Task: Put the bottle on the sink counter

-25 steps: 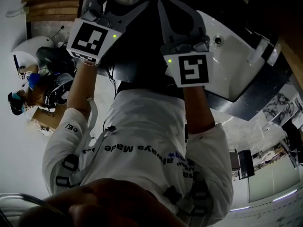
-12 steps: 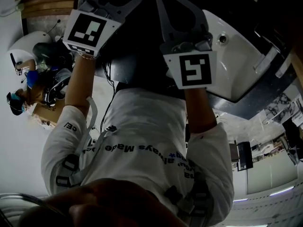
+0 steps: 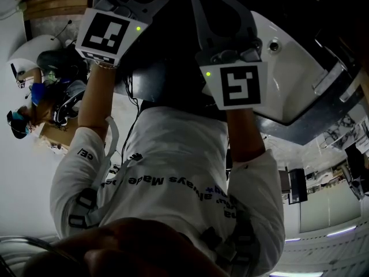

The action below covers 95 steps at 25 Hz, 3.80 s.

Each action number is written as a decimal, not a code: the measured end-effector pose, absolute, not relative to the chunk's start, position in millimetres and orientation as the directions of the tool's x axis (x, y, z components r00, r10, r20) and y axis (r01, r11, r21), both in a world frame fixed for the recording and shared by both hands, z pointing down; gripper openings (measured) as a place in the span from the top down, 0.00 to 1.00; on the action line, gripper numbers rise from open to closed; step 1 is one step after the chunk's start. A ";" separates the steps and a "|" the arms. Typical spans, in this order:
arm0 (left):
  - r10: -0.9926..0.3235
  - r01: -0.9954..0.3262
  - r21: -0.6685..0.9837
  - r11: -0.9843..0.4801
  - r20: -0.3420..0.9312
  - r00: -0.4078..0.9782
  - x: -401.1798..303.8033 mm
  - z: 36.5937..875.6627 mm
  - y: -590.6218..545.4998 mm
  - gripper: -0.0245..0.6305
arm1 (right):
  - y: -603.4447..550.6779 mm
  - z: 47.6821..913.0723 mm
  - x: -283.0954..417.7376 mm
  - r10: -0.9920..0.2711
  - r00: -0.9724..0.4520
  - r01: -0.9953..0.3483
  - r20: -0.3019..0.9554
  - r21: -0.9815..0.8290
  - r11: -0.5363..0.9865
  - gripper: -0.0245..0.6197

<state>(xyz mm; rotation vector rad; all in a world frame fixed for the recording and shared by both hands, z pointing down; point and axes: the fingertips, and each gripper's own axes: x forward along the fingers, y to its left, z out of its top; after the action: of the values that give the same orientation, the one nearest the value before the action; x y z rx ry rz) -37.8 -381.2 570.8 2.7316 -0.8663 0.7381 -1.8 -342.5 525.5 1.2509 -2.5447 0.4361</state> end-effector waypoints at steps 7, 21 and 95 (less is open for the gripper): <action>-0.488 -0.581 0.028 -0.814 0.510 0.708 -39.3 574.1 -381.3 0.45 | -341.1 528.0 -3.8 -0.713 -0.595 -0.796 0.371 -0.147 0.587 0.95; -0.491 -0.581 0.025 -0.813 0.507 0.709 -44.8 577.9 -387.6 0.45 | -346.3 527.6 -6.6 -0.722 -0.591 -0.800 0.359 -0.145 0.583 0.95; -0.437 -0.433 0.085 -0.898 -0.050 0.898 15.1 192.7 -129.4 0.96 | -119.9 172.8 37.4 -0.827 -0.558 -0.826 0.061 0.051 0.561 0.96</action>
<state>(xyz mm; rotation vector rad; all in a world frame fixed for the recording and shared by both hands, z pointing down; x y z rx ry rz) 15.1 -129.4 192.7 2.9898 -0.6862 -0.1043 37.4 -119.9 172.8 1.4361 -2.7069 -0.0251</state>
